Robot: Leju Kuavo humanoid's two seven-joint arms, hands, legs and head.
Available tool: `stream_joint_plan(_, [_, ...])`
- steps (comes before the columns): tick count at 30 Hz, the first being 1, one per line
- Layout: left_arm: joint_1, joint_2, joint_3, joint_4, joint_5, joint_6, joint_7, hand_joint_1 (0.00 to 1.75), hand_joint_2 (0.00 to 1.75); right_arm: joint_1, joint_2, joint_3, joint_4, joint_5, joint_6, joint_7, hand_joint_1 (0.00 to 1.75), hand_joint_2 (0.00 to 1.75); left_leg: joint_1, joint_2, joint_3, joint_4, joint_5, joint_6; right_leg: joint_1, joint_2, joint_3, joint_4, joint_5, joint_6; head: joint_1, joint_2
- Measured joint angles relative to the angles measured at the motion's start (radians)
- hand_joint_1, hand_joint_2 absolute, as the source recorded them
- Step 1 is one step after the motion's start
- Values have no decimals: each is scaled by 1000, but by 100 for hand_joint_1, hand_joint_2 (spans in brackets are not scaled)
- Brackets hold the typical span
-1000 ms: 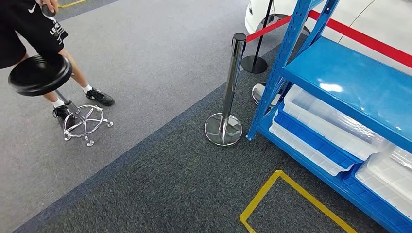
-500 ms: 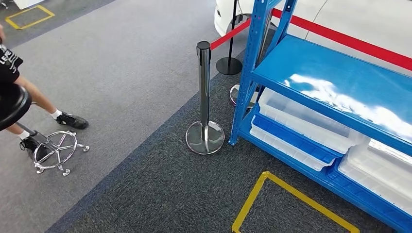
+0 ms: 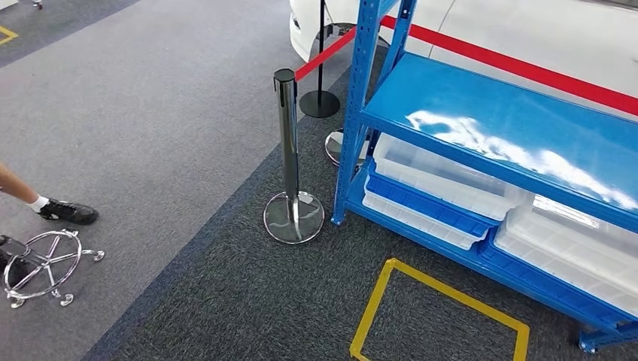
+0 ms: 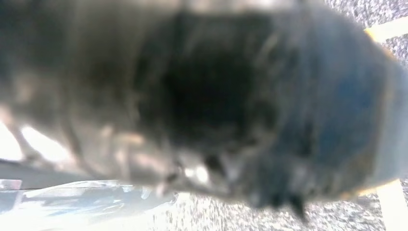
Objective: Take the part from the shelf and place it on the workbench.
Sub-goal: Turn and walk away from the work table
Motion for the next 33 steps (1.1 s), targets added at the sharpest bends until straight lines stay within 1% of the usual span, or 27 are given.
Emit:
stream_joint_plan(1, [1,0,0,0,0,0,0,0,0,0,0,0,1,0,0,0,0,0,-1,12,1,0,-3,0,-3,-6,-11,27,-4,3,0,0])
stream_joint_plan(2, [0,0,0,0,0,0,0,0,0,1,0,0,2,0,1,0,0,0,-1,23,4,1,-6,-2,-6,-10,-2,16,11,5,0,0])
stream_joint_plan(3, [0,0,0,0,0,0,0,0,0,2,0,0,2,0,2,0,0,0,-1,33,8,1,-10,-4,-8,-16,28,-33,40,6,0,0])
stream_joint_plan(4, [0,0,0,0,0,1,0,0,0,2,-1,0,3,0,2,0,0,0,-1,42,14,1,-14,-7,-8,-31,68,-106,69,4,0,0])
stream_joint_plan(6, [-1,0,0,0,0,2,0,0,0,0,-2,-1,3,0,4,1,0,0,-5,57,23,1,-24,-18,-2,-61,128,-212,98,-5,0,0])
stream_joint_plan(7, [-2,0,0,0,1,2,0,0,0,-1,-2,-1,3,0,5,1,0,0,-6,65,26,1,-29,-23,2,-68,138,-232,98,-11,0,0])
stream_joint_plan(9, [-6,0,0,0,2,4,0,0,0,-1,-2,-1,4,0,5,1,0,0,-8,78,34,-1,-34,-34,4,-53,138,-235,96,-20,-1,0])
stream_joint_plan(10, [-9,0,0,0,2,5,0,0,0,0,-2,-2,4,1,5,1,0,0,-6,76,37,2,-40,-39,2,-45,140,-239,96,-25,-1,0])
stream_joint_plan(12, [-9,0,1,0,3,6,0,0,0,0,-2,-2,4,4,5,0,0,0,-2,38,20,51,-74,-51,-5,-27,145,-248,100,-35,-4,0])
stream_joint_plan(14, [-5,0,1,0,3,7,0,0,0,-2,-2,-3,5,6,5,0,0,0,2,-5,-44,177,-136,-58,-7,-9,147,-249,100,-43,-7,0])
stream_joint_plan(15, [-4,0,1,0,3,7,0,0,0,-3,-2,-3,5,7,5,0,0,0,3,-11,-80,242,-159,-61,-7,2,147,-249,99,-45,-7,0])
stream_joint_plan(16, [-3,0,1,0,3,7,0,0,0,-3,-2,-3,5,9,5,0,0,0,3,-14,-106,283,-163,-62,-6,14,148,-248,99,-45,-7,0])
stream_joint_plan(17, [-2,0,1,0,3,7,0,0,0,-3,-2,-3,5,9,5,0,0,0,3,-14,-116,287,-146,-61,-6,26,149,-248,98,-45,-7,0])
stream_joint_plan(18, [-2,0,1,0,3,7,0,0,0,-2,-2,-3,5,10,5,0,0,0,3,-17,-106,251,-110,-59,-6,39,152,-247,97,-45,-7,0])
stream_joint_plan(19, [-1,0,1,0,3,7,0,0,0,-2,-2,-3,5,10,5,0,0,0,3,-27,-83,186,-64,-55,-6,52,155,-247,96,-43,-7,0])
stream_joint_plan(20, [-1,0,2,0,4,7,0,0,0,-3,-1,-3,6,11,5,0,0,0,2,-49,-58,117,-28,-50,-5,64,156,-246,94,-41,-6,0])
stream_joint_plan(21, [0,1,2,0,4,8,0,0,0,-4,-1,-3,6,11,5,0,0,0,3,-68,-37,61,-6,-45,-4,74,156,-244,94,-37,-6,0])
stream_joint_plan(22, [-1,1,2,0,5,8,1,0,0,-5,0,-3,6,11,5,0,0,0,2,-83,-26,28,3,-41,-4,84,153,-243,94,-32,-6,0])
stream_joint_plan(23, [-2,2,2,0,7,9,1,0,0,-5,0,-3,6,11,5,-1,0,0,0,-88,-22,15,0,-37,-5,93,151,-244,95,-25,-6,0])
stream_joint_plan(25, [-6,1,2,0,9,9,2,0,0,-1,0,-4,6,12,5,-1,0,0,2,-69,-14,4,3,-26,-8,106,149,-246,97,-11,-6,0])
stream_joint_plan(26, [-6,0,2,0,9,9,2,0,0,1,0,-4,7,12,5,-1,0,0,4,-58,-9,-5,7,-18,-7,94,145,-238,90,-5,-4,0])
stream_joint_plan(27, [-5,0,2,0,9,9,2,0,0,1,-1,-4,7,12,5,-1,0,0,7,-45,-3,-13,11,-11,-5,73,133,-212,73,-1,-2,0])
stream_joint_plan(29, [-1,-1,2,0,9,9,2,0,0,-1,-1,-5,7,12,5,-1,0,0,6,-21,1,-20,13,-2,-6,19,80,-103,12,6,3,0])
stream_joint_plan(30, [1,-1,2,0,9,9,2,0,0,-3,-1,-5,7,12,5,-1,0,0,5,-9,1,-20,11,-1,-8,6,47,-40,-15,10,4,0])
stream_joint_plan(31, [1,-1,2,0,9,9,2,0,0,-3,-1,-5,8,12,5,-1,0,0,4,2,2,-19,8,-1,-10,-1,23,7,-28,13,4,0])
stream_joint_plan(32, [1,-1,2,0,9,9,2,0,0,-2,-1,-5,8,12,5,-1,0,0,4,13,4,-18,4,-2,-12,-6,17,20,-22,16,4,0])
stream_joint_plan(33, [1,-1,2,0,10,9,2,0,0,-1,-1,-5,8,13,5,0,0,0,4,24,9,-17,-1,-4,-14,-11,30,-6,2,17,4,0])
